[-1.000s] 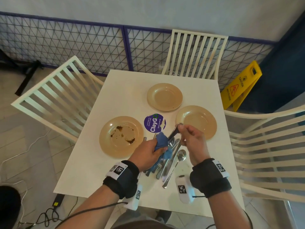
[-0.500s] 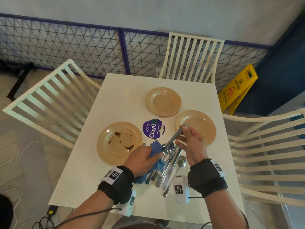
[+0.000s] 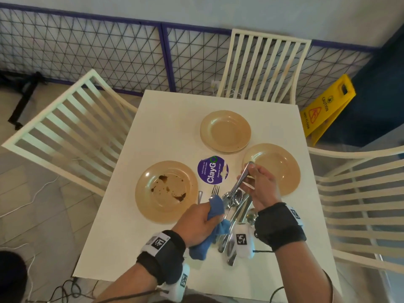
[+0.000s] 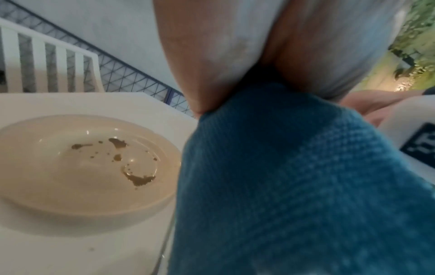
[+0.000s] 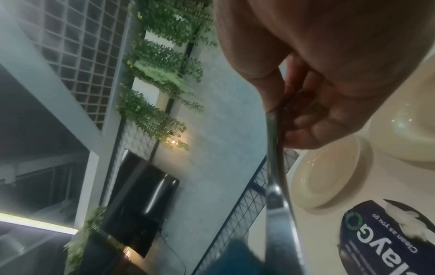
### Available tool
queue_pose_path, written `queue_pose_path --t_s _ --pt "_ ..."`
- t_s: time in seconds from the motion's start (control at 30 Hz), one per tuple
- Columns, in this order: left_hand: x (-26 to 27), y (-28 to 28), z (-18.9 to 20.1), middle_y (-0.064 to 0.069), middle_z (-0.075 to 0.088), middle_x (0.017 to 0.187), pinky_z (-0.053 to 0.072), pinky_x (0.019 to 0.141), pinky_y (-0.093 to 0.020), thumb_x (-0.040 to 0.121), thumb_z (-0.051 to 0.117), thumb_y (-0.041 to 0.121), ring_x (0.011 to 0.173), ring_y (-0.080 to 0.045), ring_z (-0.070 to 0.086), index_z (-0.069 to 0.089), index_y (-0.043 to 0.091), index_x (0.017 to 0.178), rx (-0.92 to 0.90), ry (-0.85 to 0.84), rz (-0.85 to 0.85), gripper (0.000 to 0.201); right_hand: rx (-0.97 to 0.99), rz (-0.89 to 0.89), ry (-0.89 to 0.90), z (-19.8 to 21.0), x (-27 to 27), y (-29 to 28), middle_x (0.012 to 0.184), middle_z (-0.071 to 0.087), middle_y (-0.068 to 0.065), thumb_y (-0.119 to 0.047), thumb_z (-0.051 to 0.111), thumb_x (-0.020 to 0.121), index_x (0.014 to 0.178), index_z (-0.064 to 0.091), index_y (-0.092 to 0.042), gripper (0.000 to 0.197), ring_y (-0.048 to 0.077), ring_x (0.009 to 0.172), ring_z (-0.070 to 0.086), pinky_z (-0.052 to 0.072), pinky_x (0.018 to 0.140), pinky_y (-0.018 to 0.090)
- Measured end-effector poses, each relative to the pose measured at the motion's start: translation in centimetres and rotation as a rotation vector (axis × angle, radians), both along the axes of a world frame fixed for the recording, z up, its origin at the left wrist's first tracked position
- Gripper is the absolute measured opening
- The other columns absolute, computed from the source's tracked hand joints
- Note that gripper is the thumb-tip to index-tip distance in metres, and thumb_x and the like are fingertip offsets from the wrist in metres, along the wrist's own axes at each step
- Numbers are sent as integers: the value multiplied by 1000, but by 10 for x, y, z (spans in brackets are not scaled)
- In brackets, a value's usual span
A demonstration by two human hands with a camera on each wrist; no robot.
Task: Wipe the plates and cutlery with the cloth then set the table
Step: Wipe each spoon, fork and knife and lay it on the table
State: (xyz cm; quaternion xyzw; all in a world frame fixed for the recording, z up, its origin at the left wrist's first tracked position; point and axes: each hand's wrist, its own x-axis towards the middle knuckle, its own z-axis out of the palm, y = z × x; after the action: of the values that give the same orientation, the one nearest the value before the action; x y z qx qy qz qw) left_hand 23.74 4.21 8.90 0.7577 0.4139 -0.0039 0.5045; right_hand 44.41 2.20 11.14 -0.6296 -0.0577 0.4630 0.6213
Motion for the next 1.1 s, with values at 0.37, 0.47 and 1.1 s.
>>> queue_pose_path --t_s 0.37,0.47,1.1 --pt "-80 77 1 6 68 83 50 78 -27 96 57 36 80 -7 64 59 27 83 -29 169 120 16 -228 -65 8 -81 -27 13 73 57 9 -19 55 102 94 63 -6 17 18 58 56 53 56 30" --pt "-105 95 -3 6 65 80 45 68 -22 96 61 37 78 -8 61 58 25 82 25 175 266 19 -392 102 -168 -106 -33 15 62 56 9 -23 59 100 94 69 -1 25 21 51 54 59 60 37" --pt "-157 125 -15 -2 70 87 44 67 -23 97 59 34 81 -18 63 66 16 98 30 98 581 19 -661 414 -655 -121 -101 56 93 75 0 -30 63 89 97 68 -23 12 22 81 71 59 79 37"
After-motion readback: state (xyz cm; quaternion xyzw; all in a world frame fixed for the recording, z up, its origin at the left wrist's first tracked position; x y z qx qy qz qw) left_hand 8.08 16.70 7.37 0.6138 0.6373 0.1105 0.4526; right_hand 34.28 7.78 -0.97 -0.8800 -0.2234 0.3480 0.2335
